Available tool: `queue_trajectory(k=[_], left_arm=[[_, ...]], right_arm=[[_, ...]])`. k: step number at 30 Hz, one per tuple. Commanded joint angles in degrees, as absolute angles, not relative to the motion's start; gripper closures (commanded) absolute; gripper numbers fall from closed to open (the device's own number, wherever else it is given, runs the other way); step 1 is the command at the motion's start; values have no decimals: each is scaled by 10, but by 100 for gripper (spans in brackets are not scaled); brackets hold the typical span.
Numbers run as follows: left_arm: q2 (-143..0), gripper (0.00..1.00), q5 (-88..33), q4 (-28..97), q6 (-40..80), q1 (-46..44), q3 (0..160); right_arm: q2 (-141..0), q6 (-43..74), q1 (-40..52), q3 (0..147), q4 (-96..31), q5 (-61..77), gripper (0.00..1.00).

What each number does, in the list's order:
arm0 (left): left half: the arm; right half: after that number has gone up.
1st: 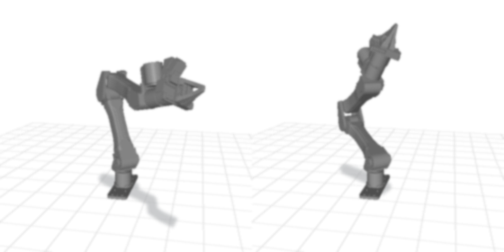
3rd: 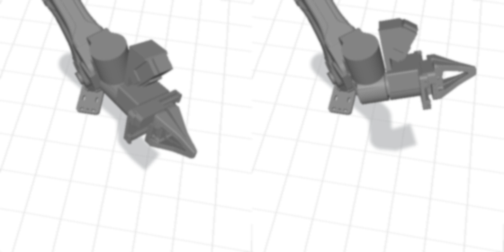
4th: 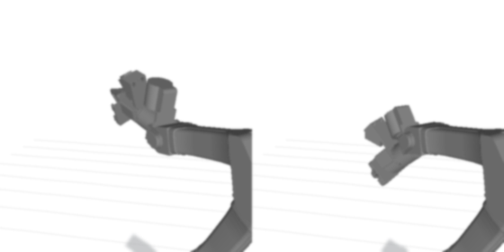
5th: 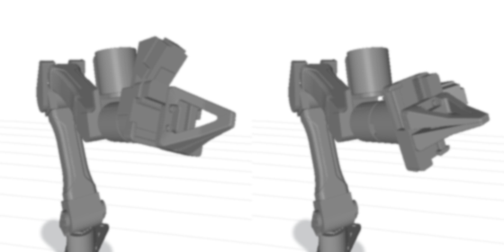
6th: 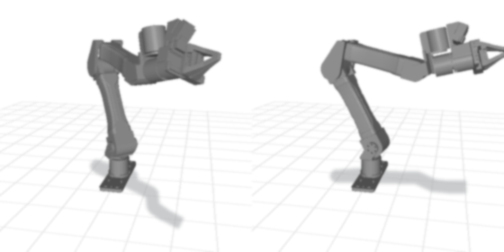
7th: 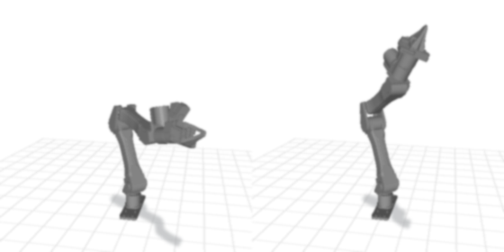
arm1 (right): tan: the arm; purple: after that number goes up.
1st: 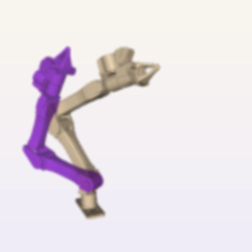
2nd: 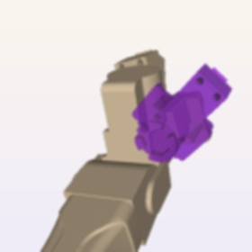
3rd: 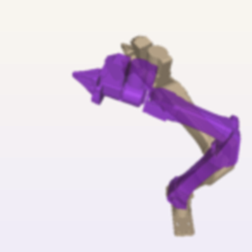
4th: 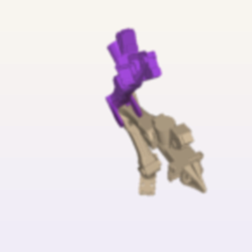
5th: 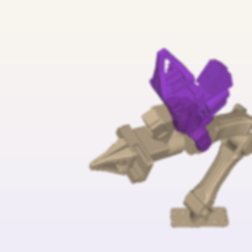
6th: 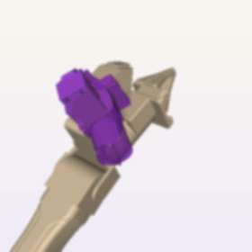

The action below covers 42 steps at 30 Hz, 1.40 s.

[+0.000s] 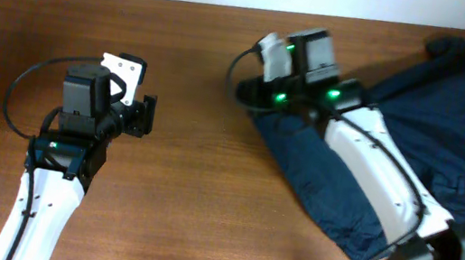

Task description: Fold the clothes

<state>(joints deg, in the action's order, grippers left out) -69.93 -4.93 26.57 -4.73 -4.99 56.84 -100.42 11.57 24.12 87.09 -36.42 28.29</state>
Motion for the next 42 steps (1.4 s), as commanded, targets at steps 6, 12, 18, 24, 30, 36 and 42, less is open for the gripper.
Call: queue_trajectory(k=[6,12,18,24,30,36,42], left_arm=[[-701,31,-46,266,-46,-51,580],[-701,31,-48,266,-46,-51,580],[-701,23,-76,266,-45,-51,580],[-702,17,-153,266,-43,-59,580],[-733,5,-157,266,-6,-130,580],[-804,3,-261,266,43,-215,580],[-891,4,-293,316,152,-295,580]], right_arm=[[-1011,107,284,875,-352,271,96],[-1011,110,284,879,-123,189,96],[-1010,114,233,923,-144,123,1],[-976,115,126,923,-308,104,1],[-926,114,-9,923,-528,102,1],[-922,114,-99,923,-646,103,1],[-922,93,-132,923,-686,107,1]])
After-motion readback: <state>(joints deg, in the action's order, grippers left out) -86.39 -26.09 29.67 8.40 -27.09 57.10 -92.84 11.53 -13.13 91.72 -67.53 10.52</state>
